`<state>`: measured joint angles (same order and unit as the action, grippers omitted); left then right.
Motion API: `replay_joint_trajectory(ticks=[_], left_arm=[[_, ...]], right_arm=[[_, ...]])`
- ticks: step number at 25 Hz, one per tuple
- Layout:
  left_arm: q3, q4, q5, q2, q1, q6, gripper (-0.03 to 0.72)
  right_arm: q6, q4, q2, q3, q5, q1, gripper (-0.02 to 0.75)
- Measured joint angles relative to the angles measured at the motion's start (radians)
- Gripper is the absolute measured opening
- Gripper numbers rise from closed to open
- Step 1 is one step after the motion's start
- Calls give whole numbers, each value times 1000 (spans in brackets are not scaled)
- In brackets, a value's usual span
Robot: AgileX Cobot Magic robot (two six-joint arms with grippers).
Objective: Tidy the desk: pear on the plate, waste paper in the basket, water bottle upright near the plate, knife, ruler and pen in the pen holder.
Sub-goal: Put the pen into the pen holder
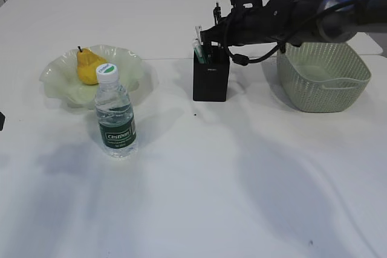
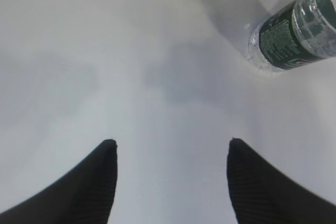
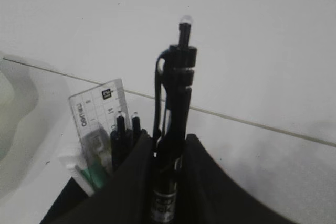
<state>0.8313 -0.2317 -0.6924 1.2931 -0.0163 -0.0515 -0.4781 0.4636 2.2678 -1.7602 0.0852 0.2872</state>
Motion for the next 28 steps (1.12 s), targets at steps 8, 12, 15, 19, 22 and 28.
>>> replay_joint_trajectory(ticks=[8, 12, 15, 19, 22, 28], left_arm=[[0, 0, 0, 0, 0, 0, 465], [0, 0, -11, 0, 0, 0, 465], [0, 0, -22, 0, 0, 0, 465], [0, 0, -27, 0, 0, 0, 465], [0, 0, -30, 0, 0, 0, 465], [0, 0, -32, 0, 0, 0, 465]], right_arm=[[0, 22, 10, 0, 18, 23, 160], [0, 22, 10, 0, 29, 27, 236], [0, 22, 10, 0, 33, 27, 276], [0, 22, 10, 0, 40, 27, 318], [0, 22, 10, 0, 46, 27, 374], [0, 22, -27, 0, 64, 27, 411]])
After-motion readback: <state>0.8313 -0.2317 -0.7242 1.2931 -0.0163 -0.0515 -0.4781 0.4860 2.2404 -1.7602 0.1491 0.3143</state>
